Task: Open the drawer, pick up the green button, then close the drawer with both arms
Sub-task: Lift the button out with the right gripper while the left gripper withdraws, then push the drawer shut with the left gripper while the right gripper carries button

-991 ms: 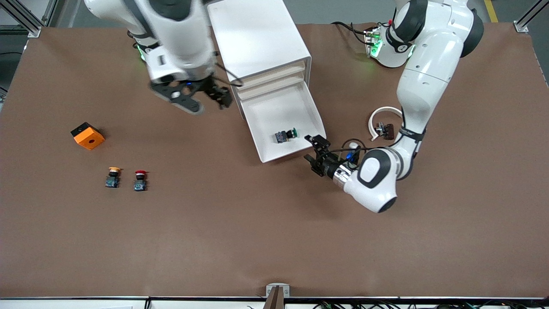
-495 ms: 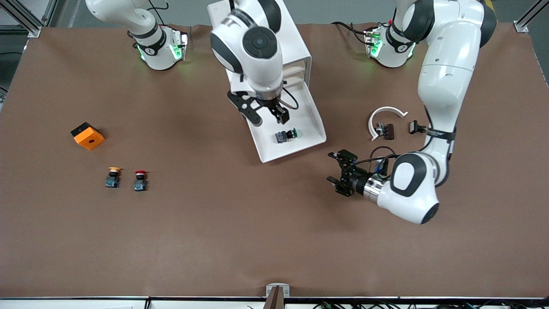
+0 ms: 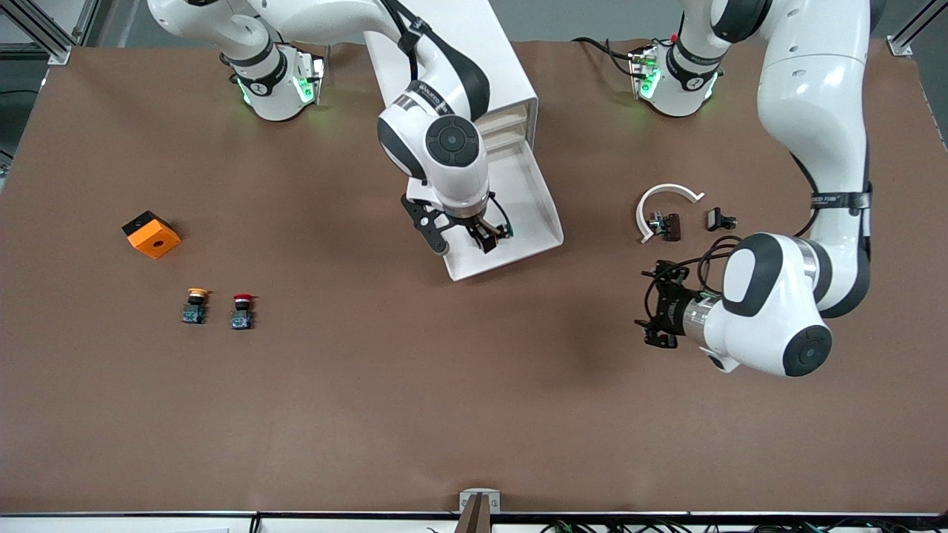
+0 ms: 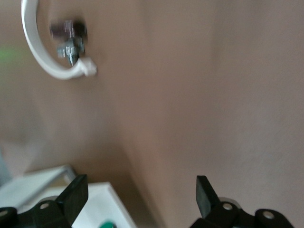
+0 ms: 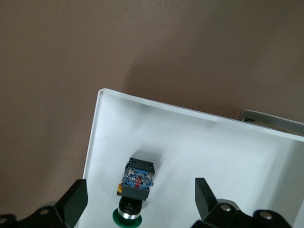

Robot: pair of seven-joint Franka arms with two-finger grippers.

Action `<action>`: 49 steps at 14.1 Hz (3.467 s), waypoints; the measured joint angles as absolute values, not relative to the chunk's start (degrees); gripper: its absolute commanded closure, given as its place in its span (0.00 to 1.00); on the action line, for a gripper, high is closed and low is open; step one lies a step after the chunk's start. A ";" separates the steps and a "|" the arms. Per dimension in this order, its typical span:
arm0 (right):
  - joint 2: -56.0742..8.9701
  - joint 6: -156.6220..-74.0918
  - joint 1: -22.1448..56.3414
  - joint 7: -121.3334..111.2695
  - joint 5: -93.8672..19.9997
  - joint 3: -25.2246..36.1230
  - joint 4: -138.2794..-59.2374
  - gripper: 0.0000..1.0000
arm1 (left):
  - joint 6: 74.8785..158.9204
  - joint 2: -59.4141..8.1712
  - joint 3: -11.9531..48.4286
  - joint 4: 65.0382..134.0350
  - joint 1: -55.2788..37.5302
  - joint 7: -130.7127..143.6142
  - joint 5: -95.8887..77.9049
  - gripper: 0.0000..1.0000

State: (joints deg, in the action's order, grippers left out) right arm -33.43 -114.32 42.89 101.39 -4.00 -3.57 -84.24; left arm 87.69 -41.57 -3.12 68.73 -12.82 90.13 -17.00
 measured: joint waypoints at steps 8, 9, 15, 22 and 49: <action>-38.26 -118.15 43.14 105.10 -4.05 -3.45 -84.15 0.00 | 86.47 -33.74 -4.14 69.25 -12.90 64.75 -4.54 0.00; -38.41 -118.38 43.19 105.96 -4.05 -3.47 -84.14 0.00 | 86.45 -33.23 -4.06 69.35 -13.00 63.74 -3.75 0.00; -39.79 -119.60 44.68 107.47 -4.06 -3.83 -83.91 0.00 | 85.57 -31.27 -3.86 69.67 -13.52 46.72 -3.33 0.00; -41.08 -121.51 45.43 107.54 -4.06 -3.93 -83.70 0.11 | 90.78 -31.27 -1.13 75.31 -13.81 30.75 -3.27 0.00; -28.19 -93.03 20.37 38.11 -3.97 -2.59 -76.55 1.00 | 128.33 -40.90 8.38 93.44 -31.97 52.03 -7.83 0.00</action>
State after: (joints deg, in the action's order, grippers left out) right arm -28.19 -93.03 20.37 38.11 -3.97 -2.59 -76.55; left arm 128.33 -40.90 8.38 93.44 -31.97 52.03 -7.83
